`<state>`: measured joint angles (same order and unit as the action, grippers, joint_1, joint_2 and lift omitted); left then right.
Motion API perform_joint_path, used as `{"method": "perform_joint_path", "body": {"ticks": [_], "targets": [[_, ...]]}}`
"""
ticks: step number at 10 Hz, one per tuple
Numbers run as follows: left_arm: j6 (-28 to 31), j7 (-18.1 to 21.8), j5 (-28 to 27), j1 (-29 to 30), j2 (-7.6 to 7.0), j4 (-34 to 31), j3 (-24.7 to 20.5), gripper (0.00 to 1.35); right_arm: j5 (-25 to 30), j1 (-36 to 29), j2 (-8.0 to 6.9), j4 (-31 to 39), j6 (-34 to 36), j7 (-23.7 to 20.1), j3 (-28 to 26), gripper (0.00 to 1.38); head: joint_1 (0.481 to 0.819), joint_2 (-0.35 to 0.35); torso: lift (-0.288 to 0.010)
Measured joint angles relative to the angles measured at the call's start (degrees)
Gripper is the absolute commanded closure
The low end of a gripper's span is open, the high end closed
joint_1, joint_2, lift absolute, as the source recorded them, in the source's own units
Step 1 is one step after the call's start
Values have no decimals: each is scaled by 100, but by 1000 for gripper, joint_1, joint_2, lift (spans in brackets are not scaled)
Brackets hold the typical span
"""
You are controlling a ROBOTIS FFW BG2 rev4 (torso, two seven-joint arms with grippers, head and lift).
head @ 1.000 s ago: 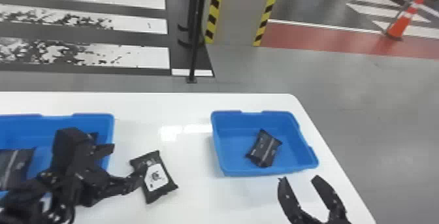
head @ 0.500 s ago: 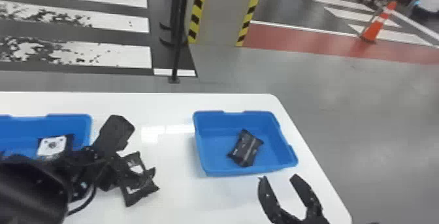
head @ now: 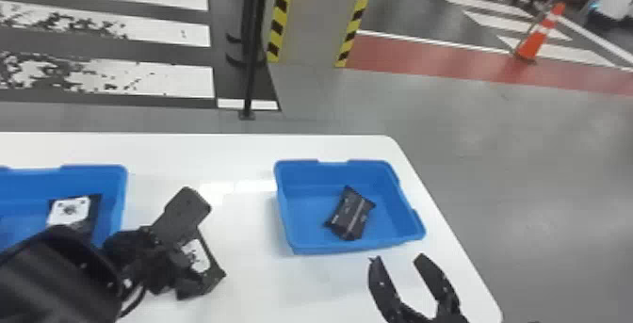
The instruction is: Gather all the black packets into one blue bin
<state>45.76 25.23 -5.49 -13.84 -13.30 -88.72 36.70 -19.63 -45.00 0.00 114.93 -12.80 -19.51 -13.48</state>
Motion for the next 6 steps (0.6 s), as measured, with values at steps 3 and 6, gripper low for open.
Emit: {"method": "perform_joint_path", "body": {"ticks": [3,6], "targets": [[-170,-49,127,-44,57,376,161,1230,-52,-6,0,-25,0,-8,0,240,695,-350,-110],[-1452,-1,-150,204,75,422,-222,1213,-106,-62,0,-25,0,-18,0,240,695,-350,-110]]}}
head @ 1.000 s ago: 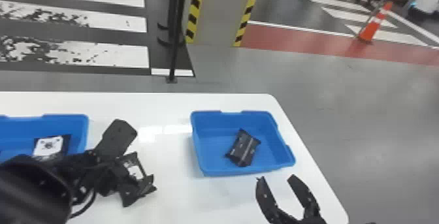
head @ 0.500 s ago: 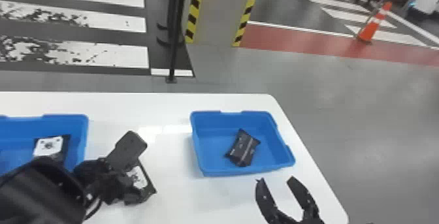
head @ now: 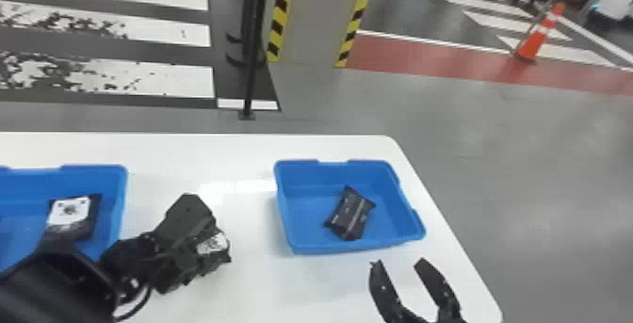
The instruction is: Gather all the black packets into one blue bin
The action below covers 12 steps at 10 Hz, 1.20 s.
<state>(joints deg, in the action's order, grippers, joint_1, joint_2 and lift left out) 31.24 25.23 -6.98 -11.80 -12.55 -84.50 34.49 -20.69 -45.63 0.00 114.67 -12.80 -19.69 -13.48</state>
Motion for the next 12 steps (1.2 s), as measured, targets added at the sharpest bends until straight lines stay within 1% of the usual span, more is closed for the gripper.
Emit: {"method": "perform_joint_path", "body": {"ticks": [1,2,3,4,6,7,8,9,10,11,12], "targets": [[-363,19,-175,77,1,-64,-240,1213,-12,-7,0,0,0,-3,0,240,695,-350,-110],[-613,32,-308,222,-2,-276,-528,1213,-21,-13,0,0,0,-14,0,240,695,-350,-110],[-702,54,-458,468,-16,-736,-924,1213,-29,-18,0,0,0,-24,0,240,695,-339,-110],[-704,76,-584,788,-33,-1326,-1421,1213,-33,-20,0,0,0,-31,0,240,695,-319,-110],[-701,119,-672,1421,-44,-2329,-2451,1213,-35,-28,0,0,0,-37,0,240,695,-219,-110],[-687,164,-720,1696,-41,-2626,-2909,1213,-39,-31,0,0,0,-45,0,240,695,-192,-110],[-672,212,-753,1927,-29,-2765,-3326,1194,-42,-31,0,0,0,-52,0,240,695,-136,-110],[-633,242,-764,2105,-6,-2799,-3697,897,-38,-23,0,2,0,-52,0,240,695,-90,-110],[-600,244,-776,2231,18,-2805,-4005,386,-35,-12,0,2,0,-52,0,240,695,-40,-110],[-599,218,-770,2314,39,-2803,-4236,22,-30,-4,0,2,0,-52,0,240,695,-5,-110],[-622,210,-678,2390,58,-2796,-4383,84,-24,10,0,2,0,-52,6,240,695,12,-110]]}}
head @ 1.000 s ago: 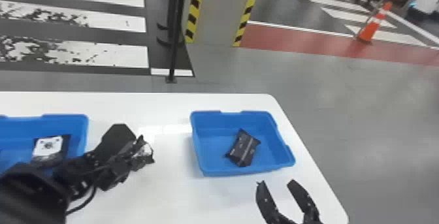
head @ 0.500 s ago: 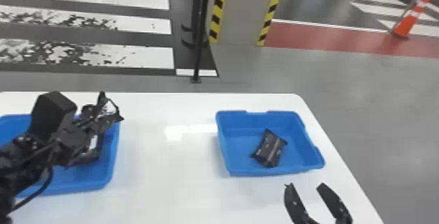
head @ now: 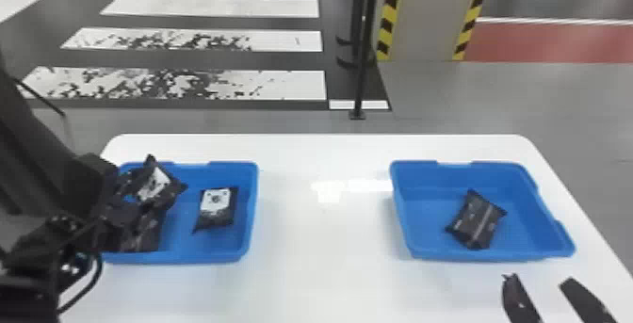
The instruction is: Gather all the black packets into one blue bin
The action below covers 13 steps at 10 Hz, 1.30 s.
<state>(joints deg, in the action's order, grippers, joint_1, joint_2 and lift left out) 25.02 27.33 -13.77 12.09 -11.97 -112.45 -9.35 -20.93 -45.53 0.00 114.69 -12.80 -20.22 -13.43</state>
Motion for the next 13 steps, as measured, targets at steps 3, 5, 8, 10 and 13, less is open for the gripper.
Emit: {"method": "perform_joint_path", "body": {"ticks": [3,5,8,10,13], "targets": [[-975,-13,752,526,91,-99,-209,248,81,273,2,72,91,9,6,240,695,-6,-110],[-1979,-65,1626,1374,247,-599,-440,249,290,588,52,347,870,45,15,240,695,-11,-110],[-2945,-181,2622,2931,534,-1768,-772,249,427,1031,187,657,2548,61,13,240,695,3,-110],[-3006,-243,2845,3663,766,-2318,-921,251,666,1490,306,869,3973,53,-166,240,695,-2,-110],[-2791,-237,3004,3813,767,-2401,-760,268,1142,2376,417,779,5370,34,-453,240,695,-74,-110]]}}
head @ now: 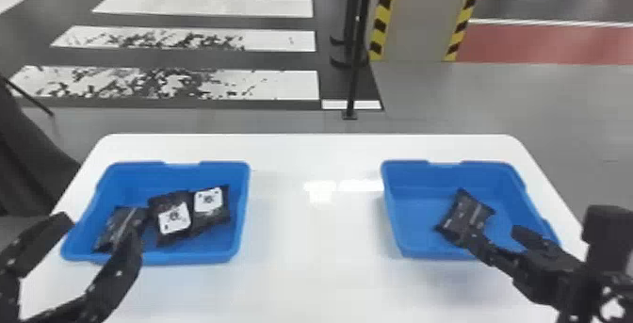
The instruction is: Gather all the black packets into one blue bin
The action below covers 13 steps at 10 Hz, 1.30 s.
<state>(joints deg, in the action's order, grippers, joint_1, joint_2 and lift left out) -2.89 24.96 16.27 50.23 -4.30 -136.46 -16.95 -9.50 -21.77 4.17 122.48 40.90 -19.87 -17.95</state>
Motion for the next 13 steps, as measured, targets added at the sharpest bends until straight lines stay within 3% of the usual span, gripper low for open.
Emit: {"method": "perform_joint_path", "body": {"ticks": [3,5,8,9,10,11,13], "targets": [[102,0,60,-135,-122,-2,82,271,218,1111,248,-891,799,-214,357,240,695,-66,-110],[151,0,64,-218,-161,1,138,271,308,1722,338,-1671,947,-237,556,242,695,-56,-110],[218,0,74,-309,-194,52,185,275,439,2070,438,-2228,1318,-236,612,265,695,-77,-110],[230,0,75,-354,-198,89,199,275,424,2218,479,-2422,1393,-236,718,349,695,-69,-110],[233,0,76,-412,-217,128,243,275,411,2397,506,-2640,1417,-236,798,576,695,-65,-110],[233,0,82,-464,-241,172,297,275,380,2548,519,-2852,1446,-236,820,716,695,-67,-110],[233,0,119,-496,-256,224,338,282,408,2718,550,-3134,1654,-236,823,633,695,-75,-110]]}}
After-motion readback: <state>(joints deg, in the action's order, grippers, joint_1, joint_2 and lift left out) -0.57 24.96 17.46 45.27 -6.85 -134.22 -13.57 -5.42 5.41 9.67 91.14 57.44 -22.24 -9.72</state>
